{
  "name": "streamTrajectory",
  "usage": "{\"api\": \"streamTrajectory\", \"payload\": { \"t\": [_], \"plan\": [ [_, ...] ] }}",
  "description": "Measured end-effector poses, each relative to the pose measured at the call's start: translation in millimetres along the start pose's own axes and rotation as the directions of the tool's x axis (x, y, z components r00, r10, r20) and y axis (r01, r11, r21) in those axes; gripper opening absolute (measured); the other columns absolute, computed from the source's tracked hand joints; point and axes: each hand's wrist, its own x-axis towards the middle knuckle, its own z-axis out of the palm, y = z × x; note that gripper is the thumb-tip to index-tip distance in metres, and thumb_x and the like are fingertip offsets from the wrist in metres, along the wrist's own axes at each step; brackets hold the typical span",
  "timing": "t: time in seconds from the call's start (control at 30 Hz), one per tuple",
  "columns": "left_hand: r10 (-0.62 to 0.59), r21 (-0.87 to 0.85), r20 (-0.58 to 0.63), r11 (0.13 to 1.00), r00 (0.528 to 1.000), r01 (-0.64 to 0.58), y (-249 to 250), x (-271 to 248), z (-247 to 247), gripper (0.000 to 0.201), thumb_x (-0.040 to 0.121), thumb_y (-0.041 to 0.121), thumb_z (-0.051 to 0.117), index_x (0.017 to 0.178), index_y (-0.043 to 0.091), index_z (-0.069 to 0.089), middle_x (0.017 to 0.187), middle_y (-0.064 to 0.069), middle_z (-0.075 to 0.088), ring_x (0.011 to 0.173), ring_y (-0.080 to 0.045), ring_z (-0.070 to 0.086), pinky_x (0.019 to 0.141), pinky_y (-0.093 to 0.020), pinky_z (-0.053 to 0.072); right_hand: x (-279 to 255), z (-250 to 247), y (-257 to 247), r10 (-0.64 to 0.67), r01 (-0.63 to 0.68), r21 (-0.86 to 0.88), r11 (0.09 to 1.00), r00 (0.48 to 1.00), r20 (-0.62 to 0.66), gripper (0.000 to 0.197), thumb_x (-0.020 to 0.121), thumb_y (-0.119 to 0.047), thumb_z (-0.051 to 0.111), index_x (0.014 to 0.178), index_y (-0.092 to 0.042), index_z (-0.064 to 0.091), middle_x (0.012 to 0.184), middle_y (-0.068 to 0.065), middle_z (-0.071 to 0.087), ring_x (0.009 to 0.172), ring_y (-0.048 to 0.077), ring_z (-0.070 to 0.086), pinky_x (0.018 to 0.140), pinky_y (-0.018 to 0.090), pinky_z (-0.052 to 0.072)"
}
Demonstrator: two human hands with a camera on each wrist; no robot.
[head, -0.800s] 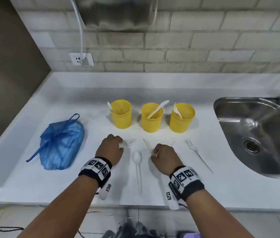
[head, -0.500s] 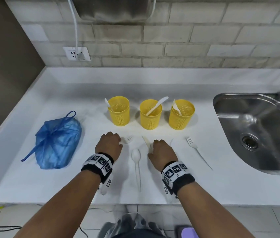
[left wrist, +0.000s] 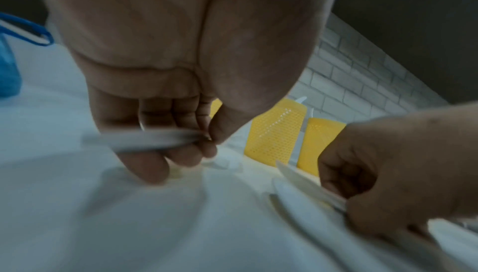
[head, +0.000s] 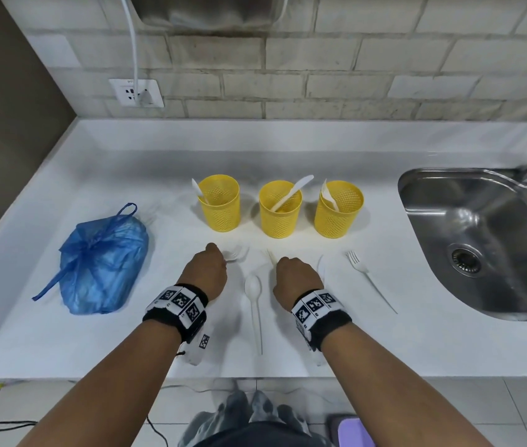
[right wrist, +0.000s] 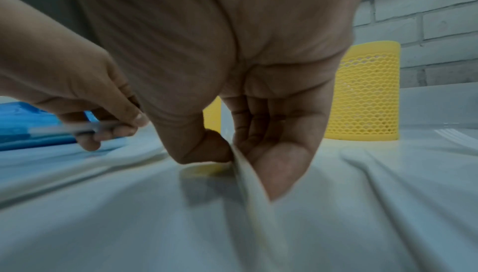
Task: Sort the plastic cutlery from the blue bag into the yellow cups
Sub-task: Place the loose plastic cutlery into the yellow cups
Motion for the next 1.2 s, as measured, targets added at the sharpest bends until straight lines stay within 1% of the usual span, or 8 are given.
{"api": "streamTrajectory", "payload": {
  "t": [0.13,0.23,0.43,0.57,0.67,0.8,1.1,1.2],
  "plan": [
    [-0.041,-0.229,-0.008,0.973,0.999,0.038,13,-20,-8,0.017,0.104,0.017,0.041,0.109,0.001,0.046,0.096,-0.011,0.058,0.084,-0.029,0.055,0.072,-0.034,0.040,-3,-8,4,0.041,-0.040,0.181,0.983,0.999,0.001,0.022,0.096,-0.021,0.053,0.112,-0.007,0.053,0.118,0.014,0.061,0.110,0.036,0.061,0.084,0.036,0.047],
    [-0.075,-0.303,-0.013,0.951,0.997,0.067,22,-35,-9,0.018,0.104,0.021,0.040,0.101,0.005,0.047,0.093,-0.008,0.056,0.084,-0.028,0.054,0.071,-0.034,0.037,-7,-17,12,0.100,-0.097,0.379,0.920,0.995,0.012,0.018,0.091,-0.019,0.054,0.078,-0.012,0.044,0.085,0.007,0.056,0.086,0.033,0.056,0.066,0.030,0.038],
    [-0.053,-0.355,0.040,0.933,0.998,0.063,26,-56,4,0.025,0.104,0.024,0.042,0.085,0.011,0.051,0.077,-0.001,0.052,0.080,-0.026,0.049,0.073,-0.034,0.038,-23,-25,38,0.262,-0.179,0.750,0.637,0.965,0.008,0.020,0.082,-0.008,0.047,0.066,-0.014,0.036,0.069,0.019,0.052,0.060,0.033,0.065,0.055,0.027,0.049],
    [-0.052,-0.360,0.093,0.929,0.994,0.082,26,-61,16,0.028,0.100,0.021,0.048,0.075,0.015,0.038,0.076,0.001,0.045,0.072,-0.021,0.044,0.060,-0.031,0.033,-24,-12,56,0.325,-0.241,0.777,0.582,0.944,0.049,0.014,0.088,-0.026,0.040,0.076,-0.025,0.048,0.090,0.014,0.053,0.082,0.027,0.050,0.084,0.056,0.053],
    [-0.045,-0.279,0.099,0.958,0.994,0.071,27,-64,23,0.022,0.097,0.028,0.057,0.088,0.013,0.043,0.082,0.005,0.048,0.072,-0.012,0.046,0.056,-0.022,0.031,-31,-9,60,0.383,-0.315,0.662,0.680,0.923,0.046,0.024,0.101,-0.033,0.043,0.103,-0.010,0.051,0.102,0.013,0.059,0.092,0.030,0.055,0.082,0.040,0.045],
    [-0.029,-0.243,0.078,0.969,0.997,0.047,31,-66,30,0.022,0.095,0.027,0.060,0.095,0.011,0.044,0.082,0.006,0.049,0.078,-0.016,0.049,0.055,-0.018,0.029,-36,1,59,0.400,-0.397,0.424,0.814,0.912,0.086,0.054,0.098,-0.048,0.053,0.128,-0.004,0.042,0.127,0.018,0.060,0.120,0.040,0.059,0.096,0.040,0.046],
    [0.047,-0.178,0.059,0.983,0.997,-0.036,24,-71,41,0.032,0.089,0.026,0.072,0.095,0.013,0.043,0.079,0.009,0.050,0.069,-0.001,0.045,0.053,-0.013,0.028,-34,5,55,0.244,-0.247,0.114,0.962,0.969,0.040,0.027,0.106,-0.020,0.043,0.123,-0.003,0.054,0.129,0.015,0.061,0.120,0.032,0.062,0.097,0.035,0.047],
    [0.038,-0.160,0.083,0.987,0.996,-0.024,23,-72,43,0.034,0.089,0.027,0.073,0.098,0.013,0.043,0.090,0.002,0.058,0.080,-0.013,0.054,0.063,-0.022,0.036,-38,6,55,0.254,-0.254,0.128,0.959,0.967,0.016,0.024,0.103,-0.020,0.046,0.118,-0.005,0.057,0.122,0.013,0.065,0.113,0.032,0.065,0.091,0.034,0.049]
  ]
}}
